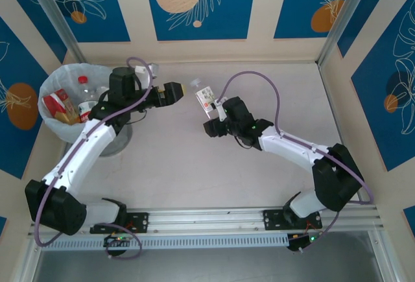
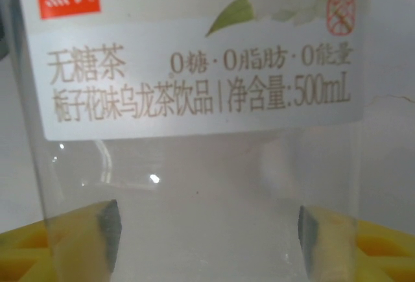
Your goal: Put the plastic bottles in the bin
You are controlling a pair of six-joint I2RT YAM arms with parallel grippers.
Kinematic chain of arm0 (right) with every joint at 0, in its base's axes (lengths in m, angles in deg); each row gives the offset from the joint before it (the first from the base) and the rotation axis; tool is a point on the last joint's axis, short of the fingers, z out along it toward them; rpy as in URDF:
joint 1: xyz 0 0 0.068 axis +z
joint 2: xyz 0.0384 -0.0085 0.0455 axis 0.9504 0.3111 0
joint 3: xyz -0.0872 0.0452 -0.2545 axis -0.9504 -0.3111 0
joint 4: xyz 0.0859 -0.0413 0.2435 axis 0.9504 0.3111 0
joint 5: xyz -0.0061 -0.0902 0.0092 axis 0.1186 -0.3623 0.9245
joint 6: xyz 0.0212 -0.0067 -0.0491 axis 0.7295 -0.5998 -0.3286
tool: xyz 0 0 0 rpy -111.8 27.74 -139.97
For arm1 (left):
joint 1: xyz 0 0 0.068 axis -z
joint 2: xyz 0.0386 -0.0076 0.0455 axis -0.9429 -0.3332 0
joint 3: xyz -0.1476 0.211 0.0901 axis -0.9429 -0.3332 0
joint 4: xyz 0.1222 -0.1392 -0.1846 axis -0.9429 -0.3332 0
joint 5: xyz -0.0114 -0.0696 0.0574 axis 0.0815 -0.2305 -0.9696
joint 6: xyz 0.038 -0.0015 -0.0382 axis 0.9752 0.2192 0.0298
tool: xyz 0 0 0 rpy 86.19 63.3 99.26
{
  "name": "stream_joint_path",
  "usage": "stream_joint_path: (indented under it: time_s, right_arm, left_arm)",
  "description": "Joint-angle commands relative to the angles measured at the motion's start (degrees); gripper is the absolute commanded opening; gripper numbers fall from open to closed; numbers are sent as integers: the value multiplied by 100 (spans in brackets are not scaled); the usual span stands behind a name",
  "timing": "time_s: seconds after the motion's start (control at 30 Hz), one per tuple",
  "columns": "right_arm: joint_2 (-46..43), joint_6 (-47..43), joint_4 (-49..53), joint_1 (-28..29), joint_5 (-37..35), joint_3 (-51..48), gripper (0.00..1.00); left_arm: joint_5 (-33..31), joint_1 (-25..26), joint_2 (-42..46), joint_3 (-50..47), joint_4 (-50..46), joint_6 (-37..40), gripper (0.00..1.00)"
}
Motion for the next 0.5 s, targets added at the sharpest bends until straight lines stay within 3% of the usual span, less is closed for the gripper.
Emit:
stream_joint_path:
  time_s: [0.0,0.3,0.47]
  right_arm:
    - [-298,337,-983,122,-71,-248,0]
    - [-418,407,-1344,431,-324,-311,0]
    - [-442,383,-1427,656,-631,-255,0]
  left_arm:
    - [140,236,-184,43,629,-108,99]
    - [-927,724,-875,500,311,-192,99]
    - [-841,939,-1204,665,504,-136,99]
